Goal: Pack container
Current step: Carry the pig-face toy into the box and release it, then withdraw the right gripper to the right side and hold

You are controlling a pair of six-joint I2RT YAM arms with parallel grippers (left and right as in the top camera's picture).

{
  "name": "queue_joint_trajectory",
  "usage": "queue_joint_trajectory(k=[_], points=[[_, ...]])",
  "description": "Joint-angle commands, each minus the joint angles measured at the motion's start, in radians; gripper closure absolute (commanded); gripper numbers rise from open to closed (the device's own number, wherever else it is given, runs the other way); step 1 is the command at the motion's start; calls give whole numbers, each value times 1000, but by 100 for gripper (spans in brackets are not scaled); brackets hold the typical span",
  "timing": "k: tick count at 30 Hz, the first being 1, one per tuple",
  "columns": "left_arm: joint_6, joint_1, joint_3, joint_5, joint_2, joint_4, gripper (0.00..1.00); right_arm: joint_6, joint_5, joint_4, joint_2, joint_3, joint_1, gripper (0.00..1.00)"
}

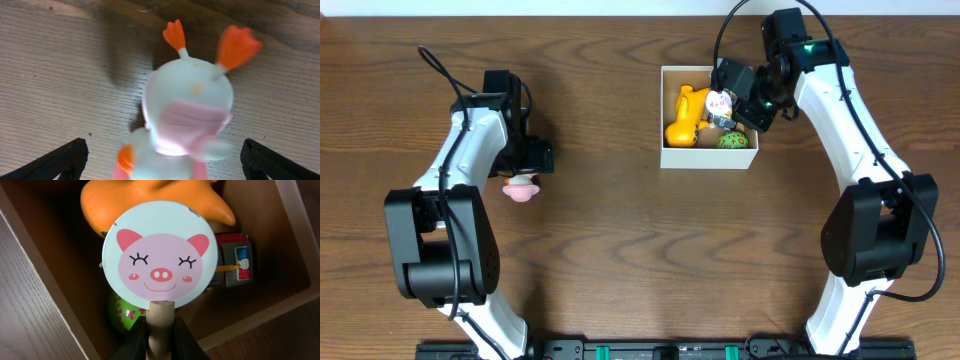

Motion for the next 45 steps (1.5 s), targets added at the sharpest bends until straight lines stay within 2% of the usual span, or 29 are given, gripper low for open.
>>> queue_joint_trajectory(k=[1,5,6,7,10,12,16,22,24,26,29,32,35,37,38,39,45], points=[[14,3,-4,-5,7,-3,2,-13,-20,-4,20,-1,8,99],[14,3,-4,-5,8,-3,2,-13,-77,-6,25,-1,13,99],[14,3,-4,-5,7,-3,2,-13,-87,-5,25,-1,16,96],[14,3,-4,-5,7,-3,2,-13,-90,-3,25,-1,21,80],[14,3,-4,-6,7,-3,2,-13,-90,-3,25,-1,34,63],[14,3,-4,-5,7,-3,2,-12,-90,-3,25,-1,42,46],[14,3,-4,-5,7,-3,2,-12,-89,-3,25,-1,55,39],[14,3,-4,-5,7,-3,2,-6,-89,-2,25,-1,55,37],[14,3,-4,-5,7,-3,2,26,-89,11,25,-1,55,40],[14,3,-4,-5,7,-3,2,81,-88,35,24,-1,55,48],[14,3,-4,-5,7,-3,2,218,-40,96,24,-1,49,52],[14,3,-4,-5,8,-3,2,450,110,175,24,-1,24,47],[14,3,-4,-5,8,-3,2,625,231,212,24,-1,-22,27],[14,3,-4,-5,7,-3,2,642,244,210,24,-1,-58,21],[14,3,-4,-5,8,-3,2,643,244,209,24,-1,-74,14],[14,3,-4,-5,7,-3,2,642,245,207,24,-1,-93,1],[14,3,-4,-5,7,-3,2,642,288,211,24,-1,-194,1]])
